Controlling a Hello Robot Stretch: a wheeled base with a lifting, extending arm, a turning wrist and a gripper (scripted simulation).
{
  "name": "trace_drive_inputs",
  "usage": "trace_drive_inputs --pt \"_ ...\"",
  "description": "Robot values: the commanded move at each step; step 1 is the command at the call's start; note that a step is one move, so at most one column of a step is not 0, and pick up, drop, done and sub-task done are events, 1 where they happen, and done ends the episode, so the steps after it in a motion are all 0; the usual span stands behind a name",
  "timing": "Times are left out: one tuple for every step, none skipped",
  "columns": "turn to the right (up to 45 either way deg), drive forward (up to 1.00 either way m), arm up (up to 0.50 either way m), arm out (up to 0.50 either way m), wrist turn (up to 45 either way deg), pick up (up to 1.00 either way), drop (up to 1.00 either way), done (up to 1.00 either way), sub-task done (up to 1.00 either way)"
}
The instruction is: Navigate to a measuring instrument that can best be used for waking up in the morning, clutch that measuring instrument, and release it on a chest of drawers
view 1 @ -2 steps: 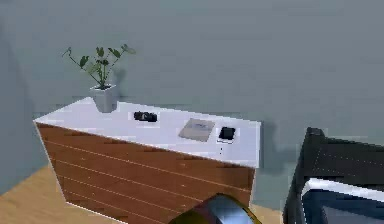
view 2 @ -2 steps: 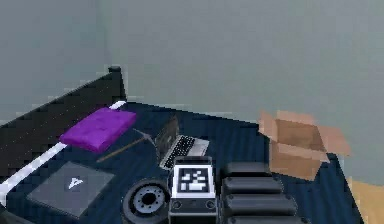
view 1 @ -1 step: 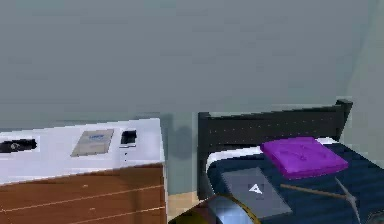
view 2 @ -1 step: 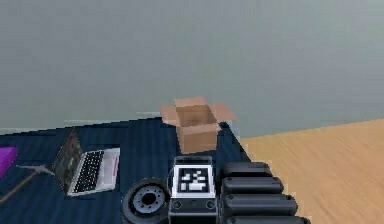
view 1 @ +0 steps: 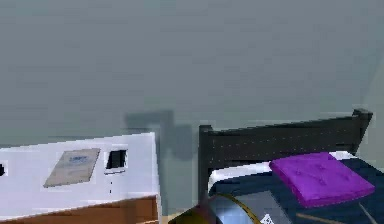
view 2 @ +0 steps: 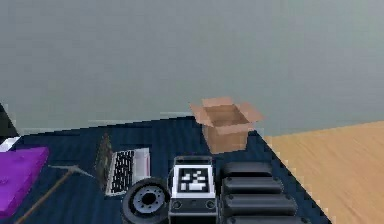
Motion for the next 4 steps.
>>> trace_drive_inputs --pt "-45.0 0.00 0.00 0.00 0.0 0.00 0.00 0.00 0.00" --pt "-45.0 0.00 0.00 0.00 0.0 0.00 0.00 0.00 0.00" --pt "-12.0 0.00 0.00 0.00 0.0 0.00 0.00 0.00 0.00" --pt "0.0 0.25 0.00 0.00 0.0 0.00 0.00 0.00 0.00"
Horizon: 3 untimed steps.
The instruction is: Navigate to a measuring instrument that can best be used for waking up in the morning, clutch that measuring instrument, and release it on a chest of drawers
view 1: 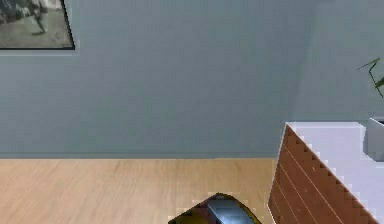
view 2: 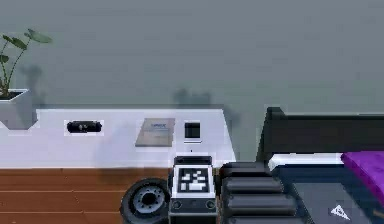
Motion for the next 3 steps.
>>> trace_drive_inputs --pt "12.0 0.00 0.00 0.00 0.0 0.00 0.00 0.00 0.00" --pt "0.0 0.45 0.00 0.00 0.0 0.00 0.00 0.00 0.00" --pt "-45.0 0.00 0.00 0.00 0.0 0.00 0.00 0.00 0.00"
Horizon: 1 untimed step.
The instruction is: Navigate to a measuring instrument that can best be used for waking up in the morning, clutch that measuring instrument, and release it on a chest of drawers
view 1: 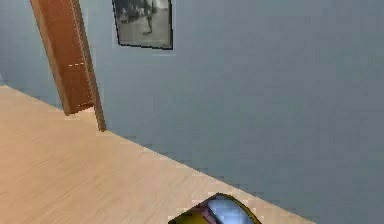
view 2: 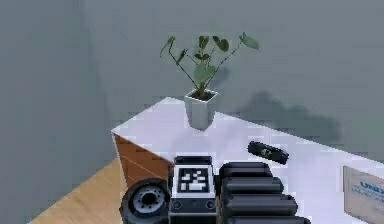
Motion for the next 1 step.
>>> trace_drive_inputs --pt "-45.0 0.00 0.00 0.00 0.0 0.00 0.00 0.00 0.00"
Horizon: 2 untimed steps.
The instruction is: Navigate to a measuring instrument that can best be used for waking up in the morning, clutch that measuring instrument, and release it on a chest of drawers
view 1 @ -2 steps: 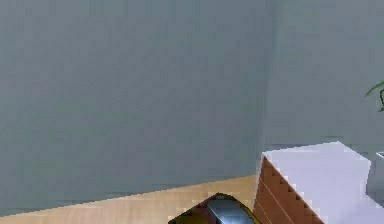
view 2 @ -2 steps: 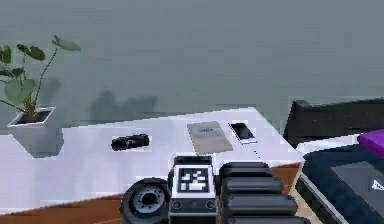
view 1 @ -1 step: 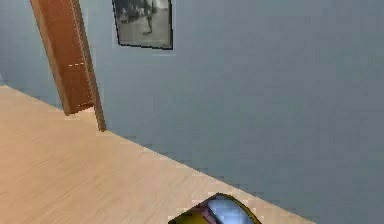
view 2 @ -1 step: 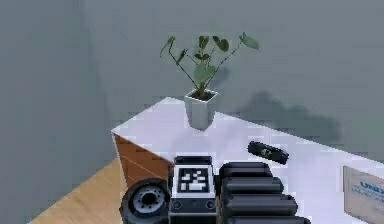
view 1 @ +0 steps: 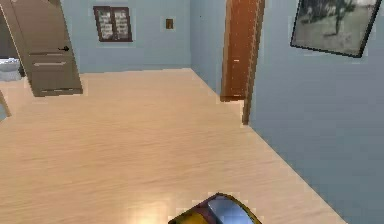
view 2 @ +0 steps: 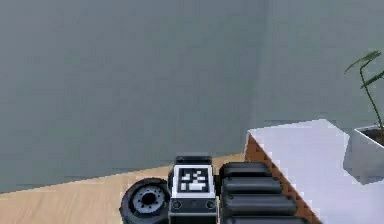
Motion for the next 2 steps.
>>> trace_drive_inputs --pt "-27.0 0.00 0.00 0.00 0.0 0.00 0.00 0.00 0.00" --pt "45.0 0.00 0.00 0.00 0.0 0.00 0.00 0.00 0.00"
